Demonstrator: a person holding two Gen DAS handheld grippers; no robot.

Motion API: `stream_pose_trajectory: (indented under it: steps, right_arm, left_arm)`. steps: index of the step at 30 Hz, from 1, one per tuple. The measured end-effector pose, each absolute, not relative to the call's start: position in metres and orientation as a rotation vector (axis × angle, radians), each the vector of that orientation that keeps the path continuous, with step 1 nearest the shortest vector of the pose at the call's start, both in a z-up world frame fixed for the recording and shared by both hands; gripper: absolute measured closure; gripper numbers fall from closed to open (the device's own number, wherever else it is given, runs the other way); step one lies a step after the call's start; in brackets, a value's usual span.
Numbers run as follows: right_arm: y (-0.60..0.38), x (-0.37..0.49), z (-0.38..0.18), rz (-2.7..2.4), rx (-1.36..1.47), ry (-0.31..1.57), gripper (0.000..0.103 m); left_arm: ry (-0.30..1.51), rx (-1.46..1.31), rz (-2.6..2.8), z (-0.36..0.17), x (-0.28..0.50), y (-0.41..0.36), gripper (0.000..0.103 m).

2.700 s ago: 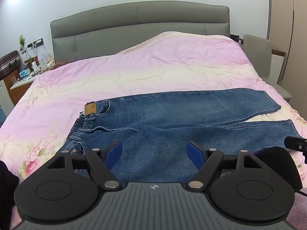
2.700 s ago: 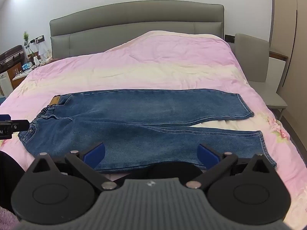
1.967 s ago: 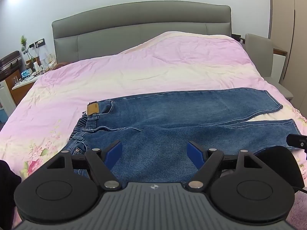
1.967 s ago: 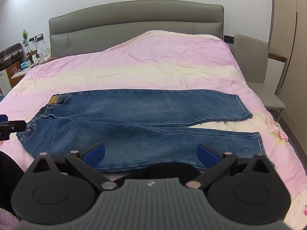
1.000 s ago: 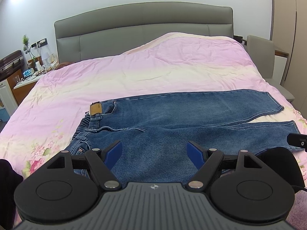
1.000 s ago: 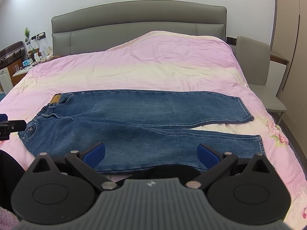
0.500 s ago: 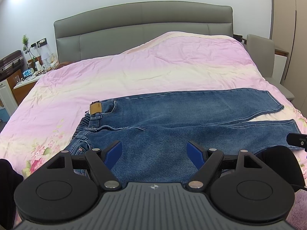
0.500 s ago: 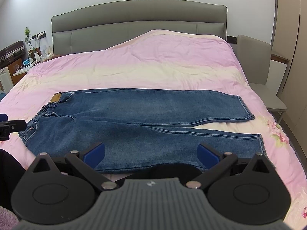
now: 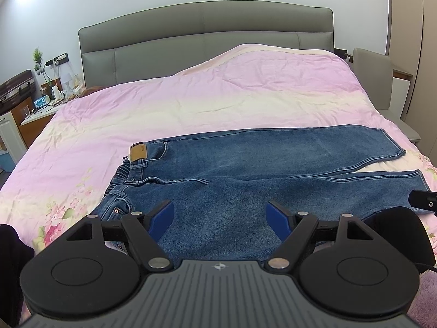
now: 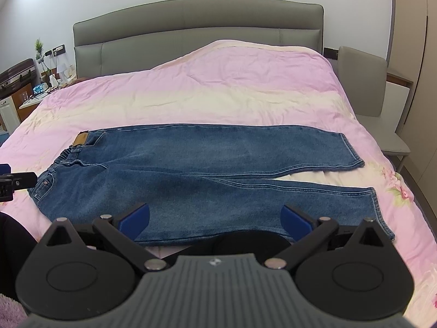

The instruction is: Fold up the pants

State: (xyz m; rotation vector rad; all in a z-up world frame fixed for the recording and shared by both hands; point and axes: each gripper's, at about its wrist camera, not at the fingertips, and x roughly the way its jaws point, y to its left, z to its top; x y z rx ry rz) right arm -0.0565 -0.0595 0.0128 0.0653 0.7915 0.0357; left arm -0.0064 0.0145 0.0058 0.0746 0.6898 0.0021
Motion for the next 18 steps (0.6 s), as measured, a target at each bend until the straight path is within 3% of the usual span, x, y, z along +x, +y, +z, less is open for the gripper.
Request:
stream_pose_trajectory:
  steps: [18]
  right_arm:
    - [-0.062,-0.0547,0.0077,0.036,0.071,0.798,0.005]
  left_arm:
    - [0.689,0.134,-0.009,0.0015,-0.0045,0.0183,0.014]
